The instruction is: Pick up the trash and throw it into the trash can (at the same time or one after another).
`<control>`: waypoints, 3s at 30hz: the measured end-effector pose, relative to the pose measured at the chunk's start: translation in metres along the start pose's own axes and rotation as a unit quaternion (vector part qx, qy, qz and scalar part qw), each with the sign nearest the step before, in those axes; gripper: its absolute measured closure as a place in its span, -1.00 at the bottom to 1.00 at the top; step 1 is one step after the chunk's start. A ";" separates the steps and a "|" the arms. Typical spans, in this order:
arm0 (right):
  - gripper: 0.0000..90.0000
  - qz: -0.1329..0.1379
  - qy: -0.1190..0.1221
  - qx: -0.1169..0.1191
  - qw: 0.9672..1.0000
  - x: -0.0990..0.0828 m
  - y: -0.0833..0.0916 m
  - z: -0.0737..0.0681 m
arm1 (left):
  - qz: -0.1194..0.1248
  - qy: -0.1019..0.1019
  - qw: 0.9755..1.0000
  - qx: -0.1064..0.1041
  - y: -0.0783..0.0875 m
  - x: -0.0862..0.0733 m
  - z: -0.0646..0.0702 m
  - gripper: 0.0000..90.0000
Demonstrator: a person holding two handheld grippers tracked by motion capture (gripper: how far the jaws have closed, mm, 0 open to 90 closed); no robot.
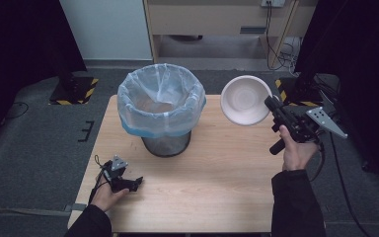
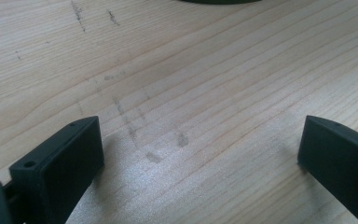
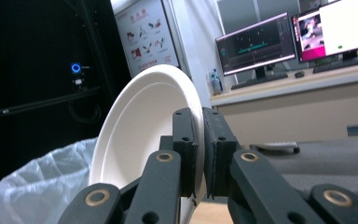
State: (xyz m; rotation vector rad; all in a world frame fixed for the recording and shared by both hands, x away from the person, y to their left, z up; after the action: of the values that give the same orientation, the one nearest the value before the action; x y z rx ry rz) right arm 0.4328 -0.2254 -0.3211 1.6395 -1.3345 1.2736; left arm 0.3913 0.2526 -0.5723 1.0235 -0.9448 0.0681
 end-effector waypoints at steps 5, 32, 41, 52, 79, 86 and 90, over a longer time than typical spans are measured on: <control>0.89 0.007 0.003 0.002 1.000 0.008 -0.007 -0.011 | 0.000 0.000 1.000 0.000 0.000 0.000 0.000 -1.00; 0.89 0.035 0.038 0.030 0.998 0.039 -0.058 -0.089 | 0.001 0.000 1.000 0.000 0.000 0.000 0.000 -1.00; 0.89 0.025 0.039 0.040 0.998 0.023 -0.083 -0.116 | 0.001 0.000 1.000 0.000 0.000 0.000 0.000 -1.00; 0.89 0.012 0.042 0.054 0.998 -0.001 -0.109 -0.150 | 0.001 0.000 1.000 0.000 0.000 0.000 0.000 -1.00; -0.19 -0.042 0.079 0.057 0.994 -0.032 -0.117 -0.147 | 0.001 -0.001 1.000 -0.002 0.000 0.000 0.000 -1.00; -0.43 -0.082 0.093 0.046 0.991 -0.046 -0.084 -0.107 | 0.000 -0.002 1.000 -0.002 0.000 0.000 0.000 -1.00; -0.48 -0.112 0.098 0.048 0.988 -0.074 -0.060 -0.084 | 0.000 -0.002 1.000 -0.002 0.000 0.000 0.000 -1.00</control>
State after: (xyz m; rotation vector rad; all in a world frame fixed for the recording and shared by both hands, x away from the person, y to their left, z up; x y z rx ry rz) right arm 0.4669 -0.1099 -0.3602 1.6293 -0.9553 1.3407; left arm 0.3917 0.2524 -0.5723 1.0212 -0.9471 0.0646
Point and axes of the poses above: each handheld gripper's, and its own axes: y roughly backward along the jaws, x roughly out of its top, z roughly to its right, the point moved 5 cm from there along -y, roughly forward along the jaws, and after that the axes turned 14 degrees about -x, right-handed, at the moved point
